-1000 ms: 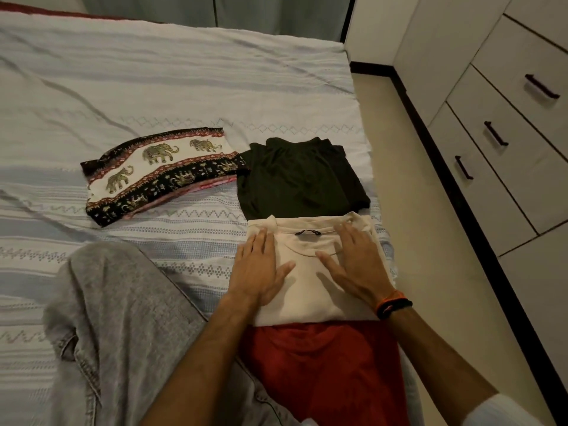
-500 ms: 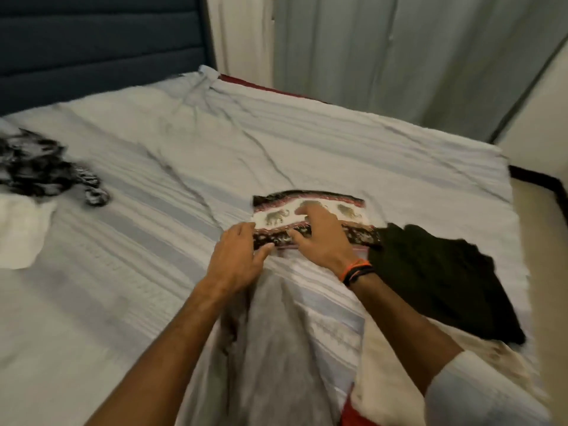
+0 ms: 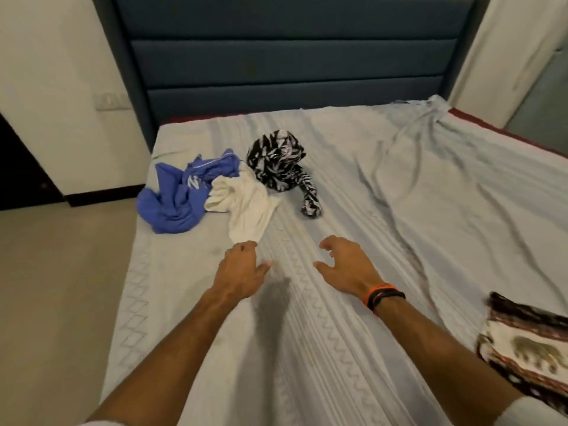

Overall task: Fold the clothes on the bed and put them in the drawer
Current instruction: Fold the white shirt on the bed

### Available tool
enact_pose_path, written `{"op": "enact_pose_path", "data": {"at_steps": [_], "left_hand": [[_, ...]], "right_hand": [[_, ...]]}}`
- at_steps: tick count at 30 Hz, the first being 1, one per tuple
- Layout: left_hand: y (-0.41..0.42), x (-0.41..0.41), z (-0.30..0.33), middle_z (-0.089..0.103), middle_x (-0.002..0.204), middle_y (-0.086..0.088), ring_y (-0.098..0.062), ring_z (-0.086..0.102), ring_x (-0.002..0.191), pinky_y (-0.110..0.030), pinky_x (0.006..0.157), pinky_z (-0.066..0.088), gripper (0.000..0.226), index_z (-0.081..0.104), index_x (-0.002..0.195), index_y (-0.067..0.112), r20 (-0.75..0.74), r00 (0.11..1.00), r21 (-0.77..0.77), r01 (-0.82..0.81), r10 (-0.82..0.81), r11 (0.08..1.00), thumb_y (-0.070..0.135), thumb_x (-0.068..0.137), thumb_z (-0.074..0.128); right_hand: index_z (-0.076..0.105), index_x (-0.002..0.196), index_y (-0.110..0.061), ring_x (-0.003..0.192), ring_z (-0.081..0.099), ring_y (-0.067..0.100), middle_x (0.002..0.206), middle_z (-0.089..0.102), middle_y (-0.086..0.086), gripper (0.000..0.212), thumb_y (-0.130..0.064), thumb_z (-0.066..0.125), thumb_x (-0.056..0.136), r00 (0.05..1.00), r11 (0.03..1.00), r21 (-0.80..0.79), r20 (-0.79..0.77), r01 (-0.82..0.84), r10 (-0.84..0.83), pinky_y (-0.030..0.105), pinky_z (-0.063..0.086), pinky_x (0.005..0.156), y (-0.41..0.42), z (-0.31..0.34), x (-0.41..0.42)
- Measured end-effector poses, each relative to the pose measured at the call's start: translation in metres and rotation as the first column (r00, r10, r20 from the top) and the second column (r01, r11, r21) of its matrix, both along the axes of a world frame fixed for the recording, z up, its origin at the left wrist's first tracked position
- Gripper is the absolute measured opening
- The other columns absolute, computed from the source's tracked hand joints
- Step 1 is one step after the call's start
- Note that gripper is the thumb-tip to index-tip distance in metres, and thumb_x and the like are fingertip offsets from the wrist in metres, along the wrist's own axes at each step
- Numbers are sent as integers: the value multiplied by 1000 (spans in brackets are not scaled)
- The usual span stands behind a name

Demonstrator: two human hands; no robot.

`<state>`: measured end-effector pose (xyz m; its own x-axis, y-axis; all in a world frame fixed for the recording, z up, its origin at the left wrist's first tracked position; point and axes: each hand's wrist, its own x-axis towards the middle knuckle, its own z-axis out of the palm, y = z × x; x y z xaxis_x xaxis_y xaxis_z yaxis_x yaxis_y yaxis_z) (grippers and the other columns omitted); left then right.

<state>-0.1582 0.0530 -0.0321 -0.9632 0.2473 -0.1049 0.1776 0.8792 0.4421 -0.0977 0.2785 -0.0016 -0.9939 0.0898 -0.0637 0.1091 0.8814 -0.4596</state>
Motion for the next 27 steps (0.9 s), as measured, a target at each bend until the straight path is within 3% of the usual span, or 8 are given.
{"op": "enact_pose_path", "data": {"at_steps": [7, 10, 14, 16, 18, 22, 24, 27], "left_hand": [[-27, -84, -58, 34, 154, -11, -29, 36, 137, -39, 111, 31, 68, 33, 148, 12, -2, 1000, -27, -29, 29, 999, 52, 95, 53], [-33, -87, -102, 25, 160, -8, -26, 25, 145, -40, 119, 17, 82, 30, 152, 12, -169, 986, -61, -12, 2, 998, 69, 92, 30], [-35, -78, -125, 33, 157, -9, -23, 30, 144, -42, 121, 20, 80, 31, 151, 7, -324, 944, 166, -15, 69, 986, 62, 93, 36], [-36, -79, -126, 35, 154, -10, -21, 32, 143, -39, 119, 24, 79, 31, 150, 7, -314, 937, 328, -46, 155, 944, 55, 90, 49], [-38, -76, -121, 37, 152, -7, -17, 35, 140, -35, 117, 29, 76, 32, 149, 7, -244, 940, 466, -103, 239, 879, 38, 86, 62], [-43, -74, -104, 40, 151, -5, -13, 41, 138, -16, 108, 31, 87, 25, 151, 10, -17, 948, 571, -252, 318, 781, 7, 81, 76], [-46, -67, -90, 32, 156, -8, -17, 36, 141, -18, 108, 29, 98, 15, 155, 14, 36, 957, 526, -264, 289, 808, 7, 79, 78], [-50, -42, -69, 16, 160, -8, -20, 26, 145, -22, 113, 24, 108, 9, 156, 18, -56, 978, 412, -163, 203, 897, 8, 76, 80]], "right_hand": [[53, 130, -15, 117, 56, 25, 130, 58, 7, 49, -42, 64, 91, 996, 997, 43, 69, -57, 54, 38, 48, 96, -24, -37, -122], [55, 127, -14, 115, 57, 28, 125, 62, 10, 55, -52, 64, 88, 993, 992, 62, 45, -114, 111, 40, 49, 93, -49, -65, -180], [41, 146, -18, 129, 41, 34, 146, 42, 11, 81, -69, 56, 85, 983, 981, 59, 8, -184, 184, 45, 38, 107, -99, -102, -217], [49, 138, -21, 125, 38, 34, 143, 42, 8, 62, -61, 51, 91, 977, 942, 276, -32, -192, 209, 45, 36, 103, -118, -120, -224], [59, 121, -14, 117, 44, 32, 131, 52, 9, 31, -33, 49, 98, 976, 922, 352, -82, -162, 203, 39, 36, 95, -125, -121, -224], [58, 83, -21, 82, 57, 22, 84, 62, 2, 14, -22, 57, 97, 990, 972, -187, -49, -142, 135, 28, 38, 65, -118, -97, -189], [52, 74, -26, 66, 51, 8, 68, 55, -12, 26, -26, 58, 99, 980, 866, -465, -19, -183, 197, 22, 34, 60, -106, -73, -154], [59, 80, -17, 66, 51, 7, 71, 56, -11, 19, -23, 60, 98, 909, 656, -731, 121, -190, 398, 25, 38, 67, -88, -30, -98]]}}
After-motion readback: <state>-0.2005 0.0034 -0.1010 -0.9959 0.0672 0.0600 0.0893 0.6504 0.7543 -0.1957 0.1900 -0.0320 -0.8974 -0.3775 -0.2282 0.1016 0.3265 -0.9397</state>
